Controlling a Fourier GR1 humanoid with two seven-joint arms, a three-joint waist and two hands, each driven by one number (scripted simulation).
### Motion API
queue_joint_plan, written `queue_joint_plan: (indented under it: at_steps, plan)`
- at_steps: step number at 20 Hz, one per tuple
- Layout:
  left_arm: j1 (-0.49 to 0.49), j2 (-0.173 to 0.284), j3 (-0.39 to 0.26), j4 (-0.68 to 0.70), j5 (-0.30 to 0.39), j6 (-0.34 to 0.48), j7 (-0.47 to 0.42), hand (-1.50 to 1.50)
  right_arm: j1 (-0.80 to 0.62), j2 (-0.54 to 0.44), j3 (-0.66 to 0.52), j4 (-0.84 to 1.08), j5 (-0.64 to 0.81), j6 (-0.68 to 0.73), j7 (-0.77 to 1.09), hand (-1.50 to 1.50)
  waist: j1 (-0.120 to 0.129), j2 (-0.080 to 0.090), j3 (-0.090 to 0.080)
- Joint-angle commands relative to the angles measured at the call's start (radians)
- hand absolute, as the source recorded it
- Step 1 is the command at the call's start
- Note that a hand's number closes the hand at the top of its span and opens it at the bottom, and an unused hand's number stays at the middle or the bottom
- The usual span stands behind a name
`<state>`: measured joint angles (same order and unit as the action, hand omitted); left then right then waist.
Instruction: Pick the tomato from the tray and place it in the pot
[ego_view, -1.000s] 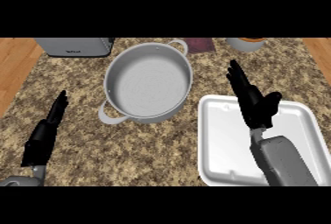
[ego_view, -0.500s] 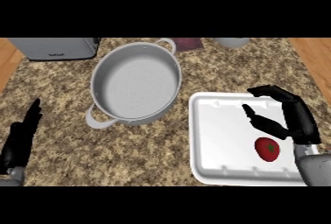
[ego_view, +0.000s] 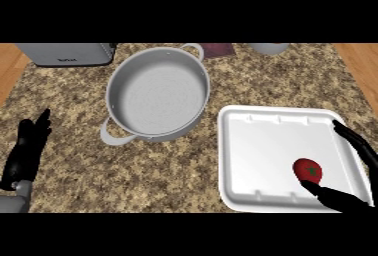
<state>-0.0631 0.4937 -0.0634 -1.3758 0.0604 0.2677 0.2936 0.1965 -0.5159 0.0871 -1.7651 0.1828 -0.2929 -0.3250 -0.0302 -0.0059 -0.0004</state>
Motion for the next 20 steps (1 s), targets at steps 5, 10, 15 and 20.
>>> queue_joint_plan:
  at_steps: [5, 10, 15, 20]
  plan:
    - [-0.006, 0.001, 0.0, -0.014, -0.028, 0.006, 0.028, 0.0, 0.144, -0.225, -0.024, -0.218, 0.218, 0.094, 0.354, -1.5, 0.013, 0.004, -0.003]
    - [-0.046, 0.036, 0.011, -0.048, -0.003, -0.049, 0.09, 0.0, 0.134, -0.356, -0.019, -0.338, 0.23, 0.303, 0.606, -1.5, 0.028, 0.006, -0.002]
    - [-0.015, 0.006, 0.013, -0.035, -0.013, -0.04, 0.061, 0.0, 0.168, -0.396, 0.045, -0.495, 0.17, 0.492, 0.81, -1.5, 0.026, 0.005, -0.002]
    - [0.006, 0.003, 0.029, -0.114, -0.036, -0.049, 0.105, 0.0, 0.084, -0.317, 0.094, -0.46, 0.212, 0.568, 0.919, -1.5, 0.033, 0.005, 0.0]
